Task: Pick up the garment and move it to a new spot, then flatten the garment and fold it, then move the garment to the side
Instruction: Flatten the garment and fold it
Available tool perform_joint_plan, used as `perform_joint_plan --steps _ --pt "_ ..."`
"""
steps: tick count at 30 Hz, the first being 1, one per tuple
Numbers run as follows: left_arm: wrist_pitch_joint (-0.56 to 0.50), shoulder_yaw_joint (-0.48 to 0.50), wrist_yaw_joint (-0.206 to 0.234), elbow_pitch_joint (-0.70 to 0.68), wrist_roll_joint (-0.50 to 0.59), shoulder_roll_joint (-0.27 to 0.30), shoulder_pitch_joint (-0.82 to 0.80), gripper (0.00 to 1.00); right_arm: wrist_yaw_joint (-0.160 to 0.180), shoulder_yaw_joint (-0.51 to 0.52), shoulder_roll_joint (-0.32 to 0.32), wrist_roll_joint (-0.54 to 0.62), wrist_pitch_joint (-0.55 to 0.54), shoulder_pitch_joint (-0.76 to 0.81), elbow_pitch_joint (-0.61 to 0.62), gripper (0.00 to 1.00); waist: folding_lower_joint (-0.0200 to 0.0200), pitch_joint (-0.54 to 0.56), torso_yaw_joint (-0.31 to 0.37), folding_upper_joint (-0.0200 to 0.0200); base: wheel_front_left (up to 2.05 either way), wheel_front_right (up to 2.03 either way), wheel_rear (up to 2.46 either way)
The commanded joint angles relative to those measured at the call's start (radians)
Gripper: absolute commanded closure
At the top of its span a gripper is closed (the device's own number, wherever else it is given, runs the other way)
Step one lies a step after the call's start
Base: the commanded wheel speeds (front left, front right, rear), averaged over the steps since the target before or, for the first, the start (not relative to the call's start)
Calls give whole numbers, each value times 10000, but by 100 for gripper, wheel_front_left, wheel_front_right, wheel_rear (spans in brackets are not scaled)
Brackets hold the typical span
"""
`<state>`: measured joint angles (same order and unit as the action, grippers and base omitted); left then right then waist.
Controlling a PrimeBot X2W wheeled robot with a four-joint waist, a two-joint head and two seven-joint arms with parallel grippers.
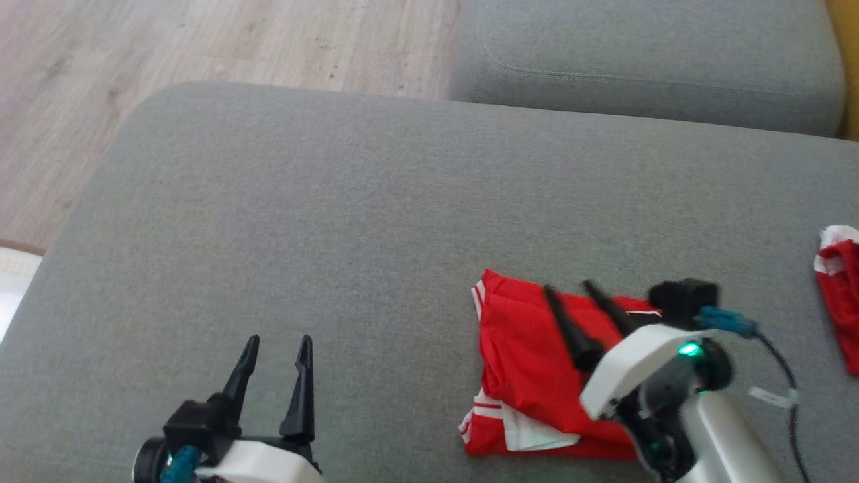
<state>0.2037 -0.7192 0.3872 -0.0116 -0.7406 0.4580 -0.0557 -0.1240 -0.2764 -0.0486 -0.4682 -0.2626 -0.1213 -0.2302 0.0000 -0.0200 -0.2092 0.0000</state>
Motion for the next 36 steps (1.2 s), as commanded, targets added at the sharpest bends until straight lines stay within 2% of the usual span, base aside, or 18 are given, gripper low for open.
perform_joint_plan --steps 1,7,14,24,36 --pt "117 263 -27 -227 41 56 -448 0 -67 116 -17 327 317 -465 369 0 0 51 97 0 0 0 0" --pt "134 73 -120 -103 132 -184 -674 0 -67 1501 -17 2019 1168 -108 1030 0 0 124 431 0 0 0 0" --pt "197 -15 -101 21 158 -399 -699 0 -67 2237 -17 3193 1821 734 1885 0 0 282 657 0 0 0 0" --pt "443 209 -151 398 57 -589 -199 0 -67 2565 -16 3259 2709 2204 2155 0 0 726 844 0 0 0 0" --pt "540 564 -193 559 55 -488 419 0 -67 2670 -16 3249 2952 2599 1946 0 0 970 919 0 0 0 0"
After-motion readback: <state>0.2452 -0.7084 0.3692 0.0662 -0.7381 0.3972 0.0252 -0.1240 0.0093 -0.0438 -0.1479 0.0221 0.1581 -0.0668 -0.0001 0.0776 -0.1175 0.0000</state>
